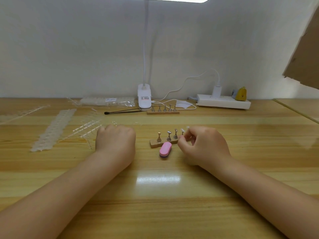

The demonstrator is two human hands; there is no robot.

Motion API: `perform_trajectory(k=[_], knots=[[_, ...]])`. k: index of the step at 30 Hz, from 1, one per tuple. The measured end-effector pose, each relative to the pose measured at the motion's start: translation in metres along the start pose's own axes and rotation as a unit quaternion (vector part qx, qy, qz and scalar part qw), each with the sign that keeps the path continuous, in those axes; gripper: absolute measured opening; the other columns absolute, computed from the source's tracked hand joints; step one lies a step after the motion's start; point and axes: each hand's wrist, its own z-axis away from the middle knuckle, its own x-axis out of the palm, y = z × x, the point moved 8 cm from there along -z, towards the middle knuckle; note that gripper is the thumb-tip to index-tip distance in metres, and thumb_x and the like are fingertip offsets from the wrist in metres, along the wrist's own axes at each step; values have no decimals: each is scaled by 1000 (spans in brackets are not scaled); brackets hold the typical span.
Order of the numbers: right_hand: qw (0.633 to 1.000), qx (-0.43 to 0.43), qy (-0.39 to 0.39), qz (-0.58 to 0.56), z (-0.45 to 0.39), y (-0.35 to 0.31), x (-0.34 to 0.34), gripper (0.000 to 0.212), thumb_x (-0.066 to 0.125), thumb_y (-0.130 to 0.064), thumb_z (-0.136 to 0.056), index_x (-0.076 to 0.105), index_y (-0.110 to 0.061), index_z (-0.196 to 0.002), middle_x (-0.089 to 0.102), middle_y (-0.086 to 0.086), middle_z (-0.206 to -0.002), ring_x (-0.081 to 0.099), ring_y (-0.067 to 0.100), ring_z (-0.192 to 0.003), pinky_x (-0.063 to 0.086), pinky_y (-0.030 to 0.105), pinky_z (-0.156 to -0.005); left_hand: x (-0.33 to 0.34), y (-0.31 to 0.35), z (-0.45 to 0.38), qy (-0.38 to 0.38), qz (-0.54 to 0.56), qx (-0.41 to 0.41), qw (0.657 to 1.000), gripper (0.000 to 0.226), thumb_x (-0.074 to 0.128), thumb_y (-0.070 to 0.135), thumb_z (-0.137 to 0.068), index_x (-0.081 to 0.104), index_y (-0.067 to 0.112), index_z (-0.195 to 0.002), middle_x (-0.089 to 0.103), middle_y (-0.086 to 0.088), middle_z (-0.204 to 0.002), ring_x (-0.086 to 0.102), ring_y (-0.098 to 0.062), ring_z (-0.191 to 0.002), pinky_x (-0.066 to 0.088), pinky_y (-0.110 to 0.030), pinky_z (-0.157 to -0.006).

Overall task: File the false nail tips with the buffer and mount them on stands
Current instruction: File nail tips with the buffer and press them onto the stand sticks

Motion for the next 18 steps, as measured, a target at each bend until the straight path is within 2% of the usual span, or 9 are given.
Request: perform_trajectory(k=[2, 5, 7, 9, 10, 12, 15, 18], knots=[[1000, -5, 2, -13, 2, -3, 0, 22, 61, -36, -84, 54, -26, -65, 39, -15, -51, 39, 4, -52, 23, 24, -48, 0, -5, -3, 8, 30, -14, 999, 20, 48, 35, -95, 57, 23, -108, 60, 1, -112, 53, -25, -108, 36, -35, -87], [1000, -16, -8, -20, 4, -6, 1, 23, 60, -35, -85, 53, -26, -65, 40, -14, -51, 39, 5, -52, 25, 24, -48, 11, -17, -5, -50, 10, -60, 997, 39, 38, 48, -97, 57, 19, -114, 53, -4, -120, 49, -28, -115, 38, -39, -92], [999, -27, -15, -20, 5, -9, 1, 22, 60, -34, -86, 55, -25, -66, 41, -14, -52, 40, 6, -53, 26, 25, -49, 15, -19, -5, -75, -16, -64, 995, 33, 38, 44, -98, 59, 20, -111, 52, -4, -118, 47, -29, -115, 37, -39, -91], [999, -34, -15, -21, 6, -10, 1, 24, 60, -34, -86, 53, -25, -64, 40, -14, -52, 39, 6, -52, 25, 25, -49, 10, -17, -6, -45, -22, -50, 997, 16, 46, 30, -96, 58, 21, -91, 52, -2, -99, 50, -27, -105, 36, -35, -81], [999, -37, -15, -22, 6, -11, 1, 25, 60, -34, -86, 52, -26, -63, 40, -13, -51, 39, 6, -51, 24, 25, -48, 7, -16, -6, -30, -25, -46, 998, 17, 48, 24, -94, 52, 21, -78, 47, 0, -87, 51, -25, -97, 34, -33, -77], [999, -42, -15, -21, 6, -12, 1, 27, 60, -33, -86, 50, -27, -62, 40, -13, -50, 39, 6, -50, 24, 25, -48, 4, -15, -5, -14, -24, -41, 999, 29, 51, 18, -92, 41, 21, -65, 39, 4, -72, 47, -24, -83, 32, -31, -72], [999, -47, -15, -20, 7, -13, 1, 28, 60, -33, -86, 48, -28, -61, 40, -12, -50, 39, 6, -50, 23, 24, -47, 2, -18, -9, 6, -12, -35, 999, 30, 53, 18, -91, 44, 20, -62, 42, 5, -66, 45, -23, -76, 33, -29, -71], [998, -52, -19, -22, 7, -14, 1, 27, 60, -32, -86, 51, -27, -62, 42, -12, -50, 40, 7, -50, 26, 24, -47, -2, -20, -9, 20, 26, -26, 999, 20, 54, 29, -92, 60, 21, -75, 57, 6, -76, 52, -23, -83, 33, -29, -71]])
